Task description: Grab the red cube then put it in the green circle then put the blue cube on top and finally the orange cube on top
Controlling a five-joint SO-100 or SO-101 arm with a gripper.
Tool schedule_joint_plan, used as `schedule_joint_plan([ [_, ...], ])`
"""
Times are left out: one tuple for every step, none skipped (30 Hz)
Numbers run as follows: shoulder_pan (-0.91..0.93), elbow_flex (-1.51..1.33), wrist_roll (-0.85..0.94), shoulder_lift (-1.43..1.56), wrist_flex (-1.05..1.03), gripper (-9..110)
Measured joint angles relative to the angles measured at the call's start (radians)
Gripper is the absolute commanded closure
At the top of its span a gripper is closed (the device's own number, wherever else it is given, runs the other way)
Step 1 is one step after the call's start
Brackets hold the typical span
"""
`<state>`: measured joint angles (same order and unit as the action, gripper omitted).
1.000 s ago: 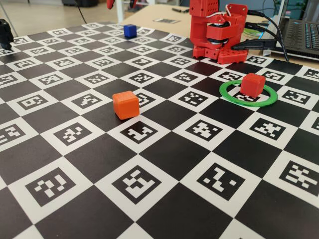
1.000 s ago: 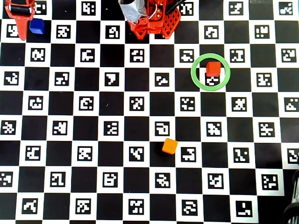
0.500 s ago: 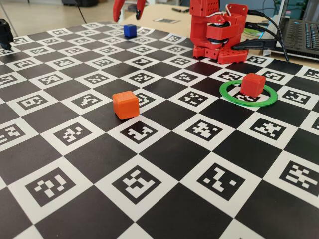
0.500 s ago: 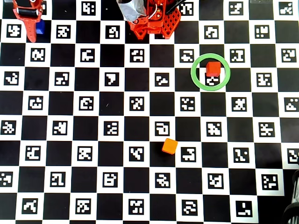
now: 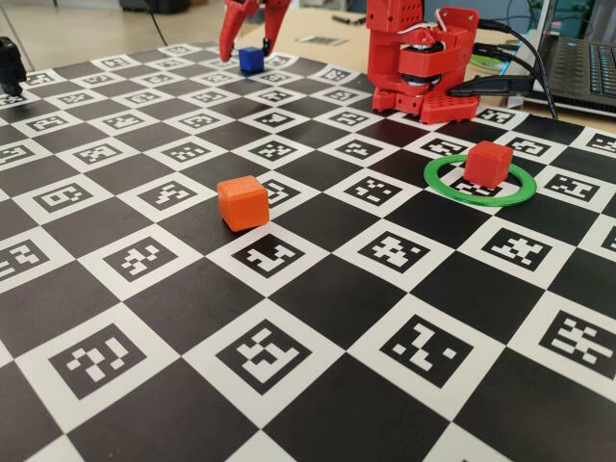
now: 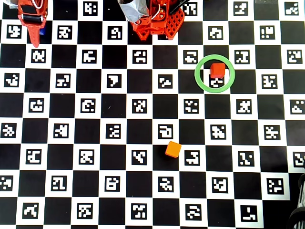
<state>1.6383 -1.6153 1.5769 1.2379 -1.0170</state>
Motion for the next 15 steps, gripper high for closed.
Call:
schedule_joint_plan([
  [0.000,0.000,0.000,-0.005,0.002,58],
  [0.000,0.000,0.000,-0.006,0.006,58],
  [0.000,0.000,0.000,-0.006,0.008,58],
  [0.000,0.000,0.000,-0.006,0.012,58],
  [0.000,0.000,0.000,-0.006,0.015,58],
  [0.000,0.000,0.000,-0.006,0.018,58],
  [0.000,-0.002,0.000,-0.006,0.021,58],
  [0.000,-0.005,-0.002,-0.006,0.021,59],
  [0.000,-0.005,-0.003,-0.006,0.021,60],
  [0.000,-0.005,-0.008,-0.006,0.021,60],
  [-0.002,-0.005,-0.009,-0.006,0.021,61],
  [-0.002,-0.005,-0.011,-0.006,0.021,62],
  [-0.002,-0.005,-0.011,-0.006,0.021,63],
  [-0.003,-0.005,-0.011,-0.006,0.021,64],
  [-0.005,-0.005,-0.011,-0.006,0.021,65],
])
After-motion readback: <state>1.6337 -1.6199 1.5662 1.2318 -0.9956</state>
